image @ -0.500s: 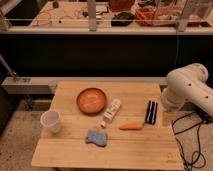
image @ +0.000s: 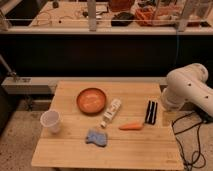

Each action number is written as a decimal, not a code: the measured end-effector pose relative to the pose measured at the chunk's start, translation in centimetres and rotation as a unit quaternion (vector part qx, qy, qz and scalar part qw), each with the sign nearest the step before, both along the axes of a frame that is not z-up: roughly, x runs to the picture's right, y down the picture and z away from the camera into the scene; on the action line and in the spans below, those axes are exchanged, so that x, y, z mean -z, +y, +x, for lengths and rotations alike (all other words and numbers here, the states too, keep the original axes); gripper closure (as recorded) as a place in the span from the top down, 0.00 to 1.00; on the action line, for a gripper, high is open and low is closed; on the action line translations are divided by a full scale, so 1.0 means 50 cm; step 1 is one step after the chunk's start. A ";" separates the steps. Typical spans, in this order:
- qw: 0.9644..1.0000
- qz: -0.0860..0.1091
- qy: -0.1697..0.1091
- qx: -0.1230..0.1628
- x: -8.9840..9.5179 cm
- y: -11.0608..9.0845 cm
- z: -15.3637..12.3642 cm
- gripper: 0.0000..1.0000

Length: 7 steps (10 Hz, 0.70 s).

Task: Place the ceramic cup in the ceramic bowl

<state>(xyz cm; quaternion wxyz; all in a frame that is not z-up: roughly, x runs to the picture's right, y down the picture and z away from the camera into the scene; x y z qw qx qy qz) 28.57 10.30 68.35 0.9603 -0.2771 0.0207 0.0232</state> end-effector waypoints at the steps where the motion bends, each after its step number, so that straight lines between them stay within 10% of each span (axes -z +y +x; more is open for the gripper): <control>1: 1.000 0.000 0.000 0.000 0.000 0.000 0.000 0.80; 7: 1.000 -0.001 0.000 0.000 -0.002 0.002 0.000 0.80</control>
